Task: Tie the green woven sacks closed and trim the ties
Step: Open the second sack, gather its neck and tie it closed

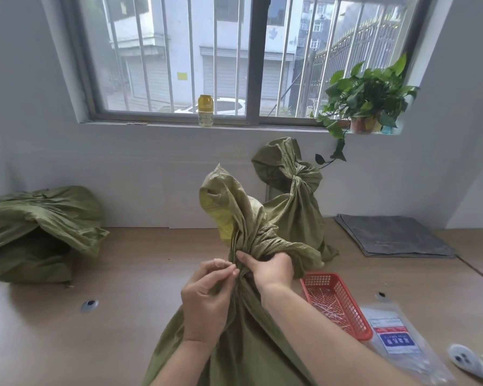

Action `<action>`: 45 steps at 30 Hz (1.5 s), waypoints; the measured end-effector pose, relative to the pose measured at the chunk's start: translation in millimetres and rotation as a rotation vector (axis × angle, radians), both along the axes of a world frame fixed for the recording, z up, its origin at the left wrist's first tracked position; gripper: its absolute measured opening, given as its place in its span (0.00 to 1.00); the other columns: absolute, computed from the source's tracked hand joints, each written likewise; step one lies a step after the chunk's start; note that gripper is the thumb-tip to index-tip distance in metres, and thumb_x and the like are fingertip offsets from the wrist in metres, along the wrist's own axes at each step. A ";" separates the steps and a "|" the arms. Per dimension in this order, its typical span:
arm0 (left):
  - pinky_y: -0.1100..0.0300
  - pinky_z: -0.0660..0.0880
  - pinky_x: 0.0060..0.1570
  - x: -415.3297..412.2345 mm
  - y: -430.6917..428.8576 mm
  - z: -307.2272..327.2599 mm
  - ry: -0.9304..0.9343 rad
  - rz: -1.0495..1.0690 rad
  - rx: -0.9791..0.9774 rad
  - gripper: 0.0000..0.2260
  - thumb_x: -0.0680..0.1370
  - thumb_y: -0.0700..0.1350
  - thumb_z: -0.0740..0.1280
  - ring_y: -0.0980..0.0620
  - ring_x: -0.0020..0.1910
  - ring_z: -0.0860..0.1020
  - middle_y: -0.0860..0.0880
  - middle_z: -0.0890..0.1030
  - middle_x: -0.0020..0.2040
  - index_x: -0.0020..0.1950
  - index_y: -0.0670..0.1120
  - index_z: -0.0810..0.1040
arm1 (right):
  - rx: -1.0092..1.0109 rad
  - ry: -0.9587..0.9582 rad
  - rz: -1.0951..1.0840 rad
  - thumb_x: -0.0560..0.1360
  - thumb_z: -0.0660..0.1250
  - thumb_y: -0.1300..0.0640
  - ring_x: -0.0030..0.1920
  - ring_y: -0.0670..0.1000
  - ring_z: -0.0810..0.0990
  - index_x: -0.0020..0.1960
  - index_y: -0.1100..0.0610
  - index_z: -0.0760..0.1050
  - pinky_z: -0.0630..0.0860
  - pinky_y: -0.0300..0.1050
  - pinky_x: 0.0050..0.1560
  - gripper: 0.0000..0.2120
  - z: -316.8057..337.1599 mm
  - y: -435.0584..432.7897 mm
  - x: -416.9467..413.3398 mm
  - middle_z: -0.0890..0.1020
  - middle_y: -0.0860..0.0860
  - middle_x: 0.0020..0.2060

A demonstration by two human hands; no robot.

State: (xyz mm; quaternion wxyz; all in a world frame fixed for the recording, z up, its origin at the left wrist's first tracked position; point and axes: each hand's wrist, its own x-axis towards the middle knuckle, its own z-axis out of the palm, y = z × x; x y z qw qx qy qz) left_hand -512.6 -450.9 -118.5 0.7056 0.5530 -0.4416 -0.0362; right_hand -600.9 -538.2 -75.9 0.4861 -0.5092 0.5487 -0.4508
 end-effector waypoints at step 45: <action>0.62 0.80 0.51 37.9 1.1 10.1 -0.122 -0.322 0.234 0.12 0.71 0.32 0.78 0.48 0.48 0.85 0.50 0.85 0.46 0.46 0.48 0.89 | -0.045 -0.203 0.282 0.77 0.71 0.71 0.46 0.48 0.86 0.47 0.58 0.83 0.81 0.38 0.51 0.09 -23.3 14.8 -2.1 0.88 0.51 0.42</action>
